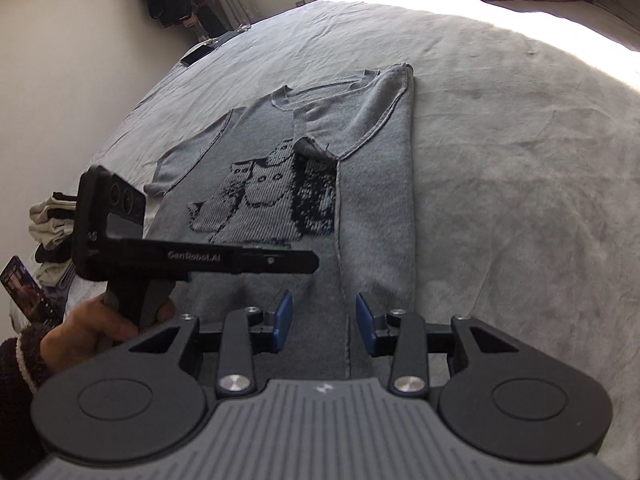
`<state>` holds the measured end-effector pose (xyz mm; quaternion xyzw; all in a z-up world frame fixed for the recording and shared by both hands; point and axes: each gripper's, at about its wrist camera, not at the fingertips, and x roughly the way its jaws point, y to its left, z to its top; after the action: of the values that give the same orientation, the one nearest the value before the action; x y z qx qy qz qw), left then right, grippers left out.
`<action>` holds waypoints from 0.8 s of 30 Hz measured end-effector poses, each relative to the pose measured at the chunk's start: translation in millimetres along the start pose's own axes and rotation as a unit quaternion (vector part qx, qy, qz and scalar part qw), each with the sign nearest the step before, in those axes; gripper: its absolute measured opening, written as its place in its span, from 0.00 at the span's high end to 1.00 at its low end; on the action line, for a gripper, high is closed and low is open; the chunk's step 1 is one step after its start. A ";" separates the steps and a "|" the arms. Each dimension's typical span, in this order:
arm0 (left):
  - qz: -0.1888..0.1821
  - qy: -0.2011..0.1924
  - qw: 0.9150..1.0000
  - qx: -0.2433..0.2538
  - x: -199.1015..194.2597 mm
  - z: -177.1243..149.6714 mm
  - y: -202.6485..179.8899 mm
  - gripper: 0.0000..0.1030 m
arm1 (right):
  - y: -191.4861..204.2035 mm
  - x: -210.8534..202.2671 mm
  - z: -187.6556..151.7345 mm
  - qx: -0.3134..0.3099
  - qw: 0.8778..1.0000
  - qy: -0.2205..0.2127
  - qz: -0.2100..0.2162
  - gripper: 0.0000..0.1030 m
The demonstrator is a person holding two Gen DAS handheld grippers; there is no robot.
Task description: Fold clothes
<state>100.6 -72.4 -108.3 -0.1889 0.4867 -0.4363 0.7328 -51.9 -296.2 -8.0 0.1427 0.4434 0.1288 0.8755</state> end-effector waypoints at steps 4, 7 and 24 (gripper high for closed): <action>-0.002 0.005 1.000 -0.004 2.8 -3.9 -5.0 0.86 | 13.6 -2.3 -25.2 -0.031 0.999 0.014 -0.018 0.62; -0.006 0.013 1.000 -0.012 5.5 -6.1 -5.8 0.86 | 22.2 -0.5 -40.0 -0.073 0.996 0.024 -0.046 0.62; -0.060 0.009 0.994 -0.089 12.9 -9.3 3.4 0.51 | 15.1 -0.2 -63.8 -0.114 0.987 0.029 -0.109 0.97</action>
<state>95.9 -79.7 -122.0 -0.2779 0.5181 -0.4359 0.6814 -105.3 -273.6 -38.4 -0.0111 0.4638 0.0863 0.8816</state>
